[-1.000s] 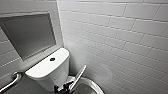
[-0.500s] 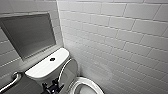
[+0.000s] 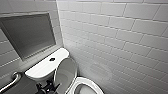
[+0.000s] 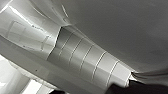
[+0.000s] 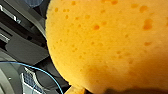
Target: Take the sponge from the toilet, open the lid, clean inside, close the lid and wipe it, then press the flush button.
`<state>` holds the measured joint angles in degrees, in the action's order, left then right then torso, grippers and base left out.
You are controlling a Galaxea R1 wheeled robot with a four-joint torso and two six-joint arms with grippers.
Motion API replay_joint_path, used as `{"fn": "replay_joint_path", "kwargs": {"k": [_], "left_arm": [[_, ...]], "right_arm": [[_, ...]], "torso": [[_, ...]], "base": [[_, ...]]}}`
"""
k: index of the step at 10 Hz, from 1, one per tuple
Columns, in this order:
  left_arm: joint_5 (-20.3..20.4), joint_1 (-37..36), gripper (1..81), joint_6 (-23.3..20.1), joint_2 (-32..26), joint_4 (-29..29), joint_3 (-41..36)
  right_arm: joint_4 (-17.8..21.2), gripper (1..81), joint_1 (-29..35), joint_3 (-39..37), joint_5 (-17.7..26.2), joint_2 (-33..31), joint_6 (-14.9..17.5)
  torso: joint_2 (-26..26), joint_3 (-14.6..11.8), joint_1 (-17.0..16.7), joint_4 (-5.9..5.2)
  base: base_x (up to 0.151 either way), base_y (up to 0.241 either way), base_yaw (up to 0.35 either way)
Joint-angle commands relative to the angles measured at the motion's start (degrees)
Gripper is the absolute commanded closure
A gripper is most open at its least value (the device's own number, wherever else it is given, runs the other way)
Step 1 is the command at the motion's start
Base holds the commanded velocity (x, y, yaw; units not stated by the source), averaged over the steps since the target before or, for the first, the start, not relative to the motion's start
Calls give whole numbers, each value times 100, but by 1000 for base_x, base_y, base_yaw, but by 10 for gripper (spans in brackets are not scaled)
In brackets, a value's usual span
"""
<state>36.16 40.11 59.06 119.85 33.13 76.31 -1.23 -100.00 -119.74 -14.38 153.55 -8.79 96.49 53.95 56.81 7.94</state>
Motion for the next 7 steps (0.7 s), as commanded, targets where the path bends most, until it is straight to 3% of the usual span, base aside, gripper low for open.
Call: {"fn": "replay_joint_path", "kwargs": {"k": [1, 3, 5, 6, 7], "left_arm": [[208, -517, 10, -449, -390, -992, 243], [546, -166, 10, 191, -444, -2229, 602], [2126, 291, 10, 1425, -24, -3700, 2133], [2638, 362, 10, 2023, 265, -4396, 2976], [2800, 458, 10, 2509, 512, -4822, 3674]], "right_arm": [[44, 811, -166, 188, 393, -120, 9], [26, 811, -166, 206, 393, -103, 9], [1, 811, -166, 363, 393, -155, 35], [9, 811, -166, 434, 393, -225, 35], [9, 811, -130, 495, 393, -261, 35]], "torso": [[0, 0, 0, 0], [0, 0, 0, 2], [0, 0, 0, 2], [0, 0, 0, 5], [0, 0, 0, 5]], "base": [[0, 0, 0], [0, 0, 0], [0, 0, 0], [0, 0, 0], [0, 0, 0]]}}
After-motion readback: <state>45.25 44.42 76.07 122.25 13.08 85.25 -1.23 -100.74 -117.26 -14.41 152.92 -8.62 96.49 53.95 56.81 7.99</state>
